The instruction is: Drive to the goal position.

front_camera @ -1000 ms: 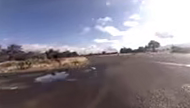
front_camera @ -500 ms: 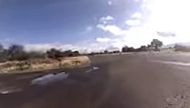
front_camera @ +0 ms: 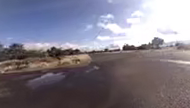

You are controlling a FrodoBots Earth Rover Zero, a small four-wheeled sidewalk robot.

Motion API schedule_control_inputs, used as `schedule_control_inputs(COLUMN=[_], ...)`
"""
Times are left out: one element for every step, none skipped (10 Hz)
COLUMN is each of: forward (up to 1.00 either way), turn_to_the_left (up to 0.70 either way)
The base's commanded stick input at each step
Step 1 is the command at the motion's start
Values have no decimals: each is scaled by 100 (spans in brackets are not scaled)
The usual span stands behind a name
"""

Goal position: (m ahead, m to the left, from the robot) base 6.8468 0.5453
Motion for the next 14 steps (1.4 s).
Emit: schedule_control_inputs(forward=[70,70,70,70,70,70,70,70,70,70,70,70,70,70], turn_to_the_left=[0,0,0,0,0,0,0,0,0,0,0,0,0,0])
